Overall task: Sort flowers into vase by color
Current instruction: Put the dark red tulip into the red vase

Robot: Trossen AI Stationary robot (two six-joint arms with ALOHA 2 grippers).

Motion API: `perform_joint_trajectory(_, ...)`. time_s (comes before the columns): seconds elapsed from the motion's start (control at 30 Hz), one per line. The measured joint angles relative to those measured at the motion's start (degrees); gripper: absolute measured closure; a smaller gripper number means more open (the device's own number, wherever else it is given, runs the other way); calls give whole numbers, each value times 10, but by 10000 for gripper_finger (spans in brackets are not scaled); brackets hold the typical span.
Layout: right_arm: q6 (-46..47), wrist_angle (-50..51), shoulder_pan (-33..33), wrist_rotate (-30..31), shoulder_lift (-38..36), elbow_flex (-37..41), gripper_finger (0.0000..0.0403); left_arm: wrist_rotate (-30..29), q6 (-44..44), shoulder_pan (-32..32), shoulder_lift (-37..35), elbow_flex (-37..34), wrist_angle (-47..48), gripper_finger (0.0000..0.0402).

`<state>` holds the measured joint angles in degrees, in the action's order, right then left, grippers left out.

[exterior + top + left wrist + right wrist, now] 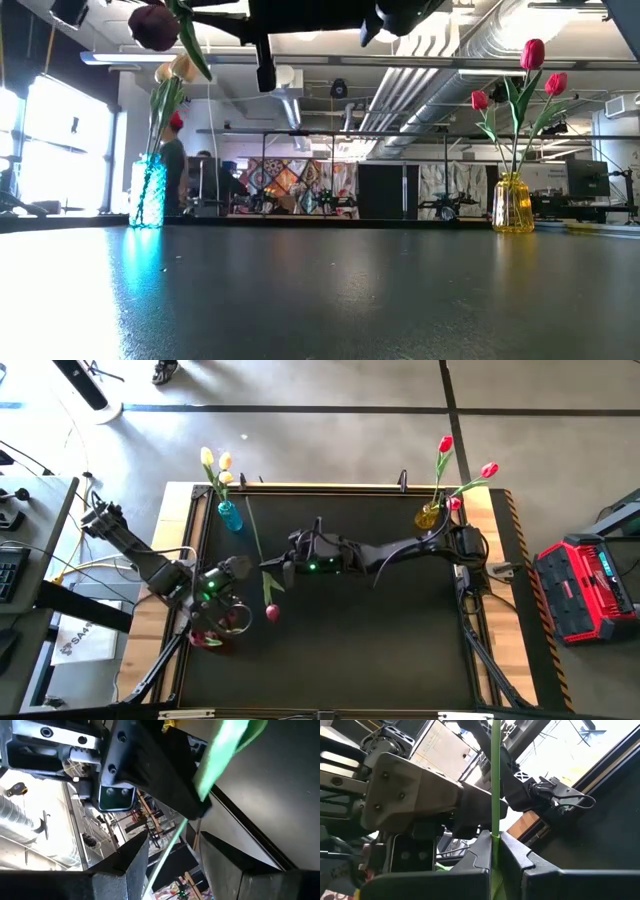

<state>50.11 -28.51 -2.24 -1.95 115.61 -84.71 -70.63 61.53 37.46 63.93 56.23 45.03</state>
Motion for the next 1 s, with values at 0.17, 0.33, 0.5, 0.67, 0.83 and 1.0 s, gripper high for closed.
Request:
perform_joint_trajectory(0.17, 0, 0, 0, -1, 0, 0, 396, 16, 52, -15, 10, 0, -37, 241)
perform_joint_trajectory(0.33, -2, 0, -4, -11, 0, 0, 396, 16, 58, -29, 24, 0, -41, 253)
perform_joint_trajectory(0.5, -8, 0, -8, -14, 0, 0, 396, 10, 62, -33, 38, 0, -41, 296)
perform_joint_trajectory(0.67, -15, 0, -12, -2, 0, 0, 396, -11, 62, -33, 44, 0, -41, 355)
perform_joint_trajectory(0.83, -49, -2, -20, 39, 0, 0, 391, -25, 46, -32, 45, 0, -39, 396)
perform_joint_trajectory(1.0, -126, -3, -24, 60, -1, 0, 363, -27, -15, -32, 44, 0, -39, 399)
